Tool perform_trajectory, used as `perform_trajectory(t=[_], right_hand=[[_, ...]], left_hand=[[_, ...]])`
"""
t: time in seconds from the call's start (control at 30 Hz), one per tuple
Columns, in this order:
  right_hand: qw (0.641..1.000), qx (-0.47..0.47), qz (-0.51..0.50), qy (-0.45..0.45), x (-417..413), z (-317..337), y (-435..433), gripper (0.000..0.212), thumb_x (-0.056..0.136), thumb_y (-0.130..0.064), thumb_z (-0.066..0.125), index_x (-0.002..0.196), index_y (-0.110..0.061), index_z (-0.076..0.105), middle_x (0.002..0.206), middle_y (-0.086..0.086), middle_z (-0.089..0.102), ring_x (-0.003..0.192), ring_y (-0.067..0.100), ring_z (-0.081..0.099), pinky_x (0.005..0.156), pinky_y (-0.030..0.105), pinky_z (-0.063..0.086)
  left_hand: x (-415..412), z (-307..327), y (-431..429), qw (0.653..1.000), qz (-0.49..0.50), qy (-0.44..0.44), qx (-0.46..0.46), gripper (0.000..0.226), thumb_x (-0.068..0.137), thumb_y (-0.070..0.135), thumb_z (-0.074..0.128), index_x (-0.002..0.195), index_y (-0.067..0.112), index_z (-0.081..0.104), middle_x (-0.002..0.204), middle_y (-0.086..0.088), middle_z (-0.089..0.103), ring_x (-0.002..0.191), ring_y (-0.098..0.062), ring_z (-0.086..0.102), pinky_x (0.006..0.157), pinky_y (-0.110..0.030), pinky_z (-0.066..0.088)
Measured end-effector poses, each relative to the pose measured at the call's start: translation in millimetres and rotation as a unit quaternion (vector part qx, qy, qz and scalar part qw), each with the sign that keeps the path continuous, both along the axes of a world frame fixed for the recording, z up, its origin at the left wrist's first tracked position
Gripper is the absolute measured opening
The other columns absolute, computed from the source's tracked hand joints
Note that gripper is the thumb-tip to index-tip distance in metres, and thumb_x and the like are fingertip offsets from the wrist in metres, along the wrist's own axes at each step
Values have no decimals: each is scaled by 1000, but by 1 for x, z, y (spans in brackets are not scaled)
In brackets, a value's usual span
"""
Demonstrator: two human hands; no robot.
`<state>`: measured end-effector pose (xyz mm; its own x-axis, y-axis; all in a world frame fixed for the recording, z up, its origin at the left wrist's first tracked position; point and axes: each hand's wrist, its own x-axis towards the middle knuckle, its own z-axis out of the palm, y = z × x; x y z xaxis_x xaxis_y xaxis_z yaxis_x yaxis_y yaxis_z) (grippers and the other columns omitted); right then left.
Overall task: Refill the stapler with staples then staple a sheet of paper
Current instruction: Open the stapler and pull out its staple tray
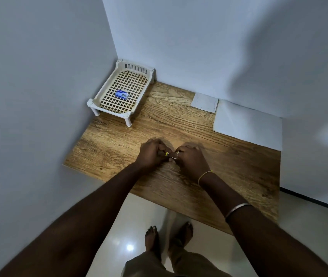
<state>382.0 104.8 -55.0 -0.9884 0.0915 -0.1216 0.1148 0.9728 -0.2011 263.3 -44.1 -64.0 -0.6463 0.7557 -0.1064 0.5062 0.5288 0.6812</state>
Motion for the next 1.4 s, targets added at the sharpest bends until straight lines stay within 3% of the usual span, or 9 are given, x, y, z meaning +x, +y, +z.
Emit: perform_trajectory(t=[0.3,0.43,0.63,0.8,0.93,1.03,1.17,1.3,1.4], right_hand=[[998,17,58,-31,-26,6,9,13,94,-30,56,101,-29,68,105,-6,63,111,21,56,91,40,38],[996,17,73,-54,-25,5,20,13,94,-28,55,102,-29,66,103,-5,61,108,22,58,88,38,36],[992,12,100,-75,-16,0,29,10,94,-26,57,102,-27,62,102,-4,58,101,23,60,83,38,39],[988,-3,124,-90,-21,3,29,9,92,-26,63,99,-21,63,100,2,61,97,27,61,71,35,38],[989,-16,133,-57,-10,8,31,3,91,-19,64,93,-17,62,94,2,60,85,26,60,63,32,31],[990,-9,140,-10,11,9,35,8,87,-11,61,87,-19,60,87,1,59,77,23,56,58,36,41],[997,-40,59,33,29,8,38,8,84,-16,66,84,-21,60,85,0,64,81,23,60,63,37,48],[996,-67,18,56,18,12,32,27,87,-26,71,113,-20,67,105,-2,66,91,20,60,68,35,52],[997,-48,41,44,6,14,25,26,87,-27,71,109,-13,71,108,4,66,93,28,63,67,34,49]], left_hand=[[-5,4,5,999,-23,2,-30,17,69,38,89,82,29,82,93,9,72,96,-16,65,87,-40,50],[-5,8,6,999,-31,9,-29,22,65,36,90,86,36,82,90,9,72,90,-12,66,84,-36,49],[1,9,8,997,-47,55,-22,23,66,25,90,87,29,83,90,2,74,85,-20,70,76,-40,53],[3,14,10,989,-59,114,-69,16,73,23,84,88,25,81,98,1,75,93,-25,70,85,-39,48],[4,19,11,988,-64,113,-84,19,74,23,84,93,27,81,103,4,75,97,-20,69,90,-40,47],[4,21,11,989,-60,104,-90,22,75,21,83,96,29,82,102,6,74,96,-17,69,93,-39,47],[1,22,12,990,-64,90,-90,24,73,20,85,95,28,82,100,6,75,93,-16,70,94,-40,48],[1,21,11,992,-56,88,-73,24,68,21,89,90,27,82,96,5,75,88,-17,71,87,-37,52],[-1,20,12,992,-61,89,-72,22,67,23,89,87,28,82,93,5,75,86,-17,71,85,-40,53]])
